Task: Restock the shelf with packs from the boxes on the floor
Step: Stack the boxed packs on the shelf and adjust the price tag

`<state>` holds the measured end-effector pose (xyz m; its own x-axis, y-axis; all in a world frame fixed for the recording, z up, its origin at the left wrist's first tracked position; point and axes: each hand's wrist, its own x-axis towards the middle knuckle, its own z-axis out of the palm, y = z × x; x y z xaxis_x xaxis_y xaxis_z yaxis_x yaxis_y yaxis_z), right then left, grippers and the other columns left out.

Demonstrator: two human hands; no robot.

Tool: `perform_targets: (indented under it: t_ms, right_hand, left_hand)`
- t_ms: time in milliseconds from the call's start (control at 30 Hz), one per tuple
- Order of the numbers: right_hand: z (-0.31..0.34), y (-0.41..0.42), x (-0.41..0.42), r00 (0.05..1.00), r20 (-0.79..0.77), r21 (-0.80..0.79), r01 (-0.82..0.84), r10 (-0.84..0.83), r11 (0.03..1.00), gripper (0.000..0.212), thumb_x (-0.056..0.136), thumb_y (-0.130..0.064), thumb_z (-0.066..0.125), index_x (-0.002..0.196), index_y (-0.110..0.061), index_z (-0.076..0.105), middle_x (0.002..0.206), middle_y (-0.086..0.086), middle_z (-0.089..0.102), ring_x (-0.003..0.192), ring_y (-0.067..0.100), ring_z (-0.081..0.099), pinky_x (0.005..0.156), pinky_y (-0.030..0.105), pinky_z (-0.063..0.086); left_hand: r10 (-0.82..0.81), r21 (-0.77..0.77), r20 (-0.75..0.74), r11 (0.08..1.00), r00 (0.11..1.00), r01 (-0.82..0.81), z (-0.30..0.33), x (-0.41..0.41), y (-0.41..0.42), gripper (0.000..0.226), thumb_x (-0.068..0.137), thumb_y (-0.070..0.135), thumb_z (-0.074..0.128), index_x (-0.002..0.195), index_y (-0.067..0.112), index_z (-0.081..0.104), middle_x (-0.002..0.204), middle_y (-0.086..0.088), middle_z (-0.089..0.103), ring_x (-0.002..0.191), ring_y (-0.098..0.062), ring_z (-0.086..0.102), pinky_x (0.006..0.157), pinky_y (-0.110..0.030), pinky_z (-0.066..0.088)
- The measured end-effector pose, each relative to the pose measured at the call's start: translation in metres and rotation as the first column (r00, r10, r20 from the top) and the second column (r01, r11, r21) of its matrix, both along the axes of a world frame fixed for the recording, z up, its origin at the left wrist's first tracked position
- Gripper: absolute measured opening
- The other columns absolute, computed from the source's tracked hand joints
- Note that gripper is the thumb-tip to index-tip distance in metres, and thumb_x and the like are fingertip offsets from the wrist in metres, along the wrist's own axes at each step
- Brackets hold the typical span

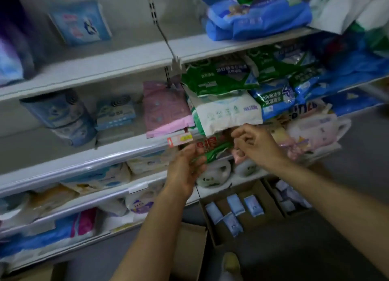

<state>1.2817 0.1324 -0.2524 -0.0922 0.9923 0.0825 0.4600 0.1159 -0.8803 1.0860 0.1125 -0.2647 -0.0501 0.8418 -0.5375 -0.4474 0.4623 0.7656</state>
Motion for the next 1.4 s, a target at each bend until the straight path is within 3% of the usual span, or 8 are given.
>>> perform_targets:
  t_ms: [167, 467, 633, 733, 967, 1167, 1267, 1400]
  right_hand:
    - [-0.071, -0.031, 0.035, 0.998, 0.012, -0.133, 0.07, -0.069, 0.989, 0.009, 0.093, 0.002, 0.057, 0.101, 0.003, 0.062, 0.077, 0.018, 0.064, 0.055, 0.014, 0.059, 0.055, 0.017, 0.049]
    - [-0.235, -0.036, 0.089, 0.987, 0.048, -0.353, 0.161, -0.154, 0.922, 0.016, 0.09, -0.004, 0.062, 0.095, -0.019, 0.063, 0.085, -0.001, 0.068, 0.072, 0.005, 0.064, 0.067, 0.027, 0.054]
    - [-0.345, -0.03, 0.124, 0.963, 0.106, -0.414, 0.268, -0.246, 0.87, 0.003, 0.086, -0.003, 0.065, 0.089, -0.002, 0.067, 0.08, 0.011, 0.067, 0.067, 0.013, 0.059, 0.07, 0.04, 0.054]
    - [-0.41, -0.027, 0.149, 0.953, 0.155, -0.463, 0.303, -0.26, 0.833, 0.033, 0.087, -0.03, 0.057, 0.079, 0.001, 0.067, 0.075, 0.013, 0.066, 0.07, 0.024, 0.062, 0.068, 0.04, 0.053]
    - [-0.521, -0.006, 0.184, 0.95, 0.269, -0.7, 0.307, -0.16, 0.645, 0.006, 0.088, -0.008, 0.06, 0.092, -0.011, 0.065, 0.096, 0.008, 0.06, 0.096, 0.028, 0.06, 0.086, 0.036, 0.048]
    - [-0.626, 0.012, 0.205, 0.935, 0.329, -0.719, 0.337, -0.13, 0.608, 0.025, 0.089, -0.017, 0.062, 0.112, -0.006, 0.061, 0.11, 0.015, 0.063, 0.104, 0.033, 0.06, 0.085, 0.035, 0.047]
    - [-0.683, 0.022, 0.206, 0.908, 0.399, -0.677, 0.385, -0.128, 0.627, 0.044, 0.085, -0.025, 0.062, 0.124, -0.005, 0.055, 0.126, 0.018, 0.058, 0.119, 0.034, 0.054, 0.099, 0.039, 0.044]
    - [-0.734, 0.039, 0.211, 0.883, 0.461, -0.653, 0.405, -0.089, 0.639, 0.067, 0.081, -0.024, 0.071, 0.136, -0.001, 0.041, 0.137, 0.022, 0.045, 0.129, 0.036, 0.042, 0.106, 0.037, 0.034]
  left_hand:
    - [-0.062, -0.15, 0.048, 0.986, 0.997, 0.068, -0.07, 0.021, -0.018, 0.018, 0.101, 0.022, 0.05, 0.116, 0.019, 0.06, 0.087, 0.004, 0.072, 0.076, -0.01, 0.067, 0.062, -0.025, 0.053]
    - [-0.094, -0.377, 0.002, 0.922, 0.996, 0.088, -0.197, 0.081, 0.001, 0.013, 0.102, 0.017, 0.047, 0.101, 0.019, 0.06, 0.089, -0.004, 0.065, 0.077, -0.017, 0.06, 0.066, -0.029, 0.049]
    - [-0.095, -0.541, -0.019, 0.838, 0.995, 0.069, -0.294, 0.124, 0.018, 0.012, 0.101, 0.016, 0.05, 0.095, 0.02, 0.059, 0.086, -0.005, 0.063, 0.073, -0.018, 0.059, 0.057, -0.027, 0.052]
    - [-0.113, -0.603, -0.041, 0.795, 0.993, 0.065, -0.357, 0.148, 0.025, 0.01, 0.1, 0.014, 0.053, 0.092, 0.016, 0.059, 0.083, -0.007, 0.062, 0.071, -0.02, 0.057, 0.06, -0.03, 0.051]
    - [-0.22, -0.65, -0.073, 0.751, 0.973, 0.121, -0.469, 0.178, 0.032, 0.016, 0.102, 0.015, 0.045, 0.099, 0.009, 0.059, 0.092, -0.012, 0.064, 0.084, -0.026, 0.06, 0.071, -0.036, 0.048]
    - [-0.447, -0.654, -0.21, 0.726, 0.87, 0.215, -0.597, 0.193, 0.047, 0.013, 0.102, 0.014, 0.05, 0.092, 0.015, 0.058, 0.088, -0.003, 0.061, 0.076, -0.015, 0.059, 0.068, -0.026, 0.048]
    - [-0.546, -0.671, -0.236, 0.69, 0.804, 0.271, -0.667, 0.191, 0.044, 0.013, 0.101, 0.007, 0.047, 0.091, 0.014, 0.052, 0.08, -0.005, 0.053, 0.062, -0.006, 0.056, 0.058, -0.018, 0.046]
    - [-0.51, -0.712, -0.33, 0.687, 0.794, 0.145, -0.732, 0.19, 0.036, 0.007, 0.091, 0.002, 0.061, 0.086, 0.002, 0.057, 0.065, -0.008, 0.042, 0.046, -0.011, 0.044, 0.046, -0.021, 0.036]
